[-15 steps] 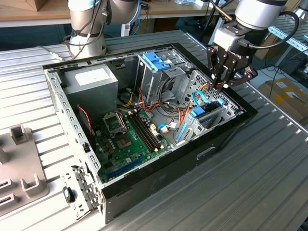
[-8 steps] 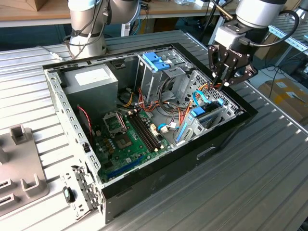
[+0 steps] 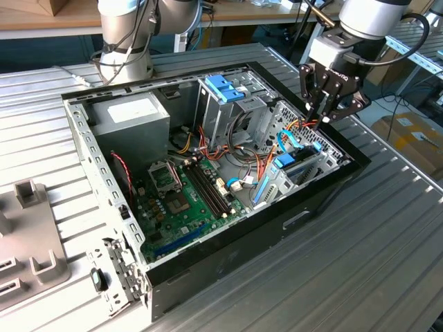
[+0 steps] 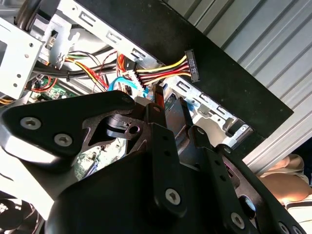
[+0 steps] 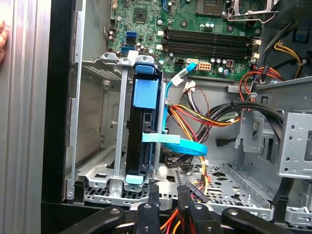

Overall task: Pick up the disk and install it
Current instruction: 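Insert the second disk wire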

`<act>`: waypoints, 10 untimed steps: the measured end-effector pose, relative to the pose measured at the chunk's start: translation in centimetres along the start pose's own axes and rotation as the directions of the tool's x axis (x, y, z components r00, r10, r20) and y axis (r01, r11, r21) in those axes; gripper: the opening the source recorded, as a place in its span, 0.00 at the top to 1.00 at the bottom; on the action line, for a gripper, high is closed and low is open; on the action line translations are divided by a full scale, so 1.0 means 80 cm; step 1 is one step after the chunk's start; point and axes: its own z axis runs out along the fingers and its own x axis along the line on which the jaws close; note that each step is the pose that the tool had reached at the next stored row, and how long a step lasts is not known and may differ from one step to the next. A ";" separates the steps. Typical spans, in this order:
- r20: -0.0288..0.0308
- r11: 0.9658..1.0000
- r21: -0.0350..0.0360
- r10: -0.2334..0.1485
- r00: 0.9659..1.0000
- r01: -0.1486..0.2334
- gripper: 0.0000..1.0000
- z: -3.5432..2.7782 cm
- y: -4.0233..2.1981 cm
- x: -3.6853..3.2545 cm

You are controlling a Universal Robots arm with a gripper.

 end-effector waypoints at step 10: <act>0.001 1.000 0.000 -0.008 1.000 0.008 0.71 0.0001 -0.0014 -0.0008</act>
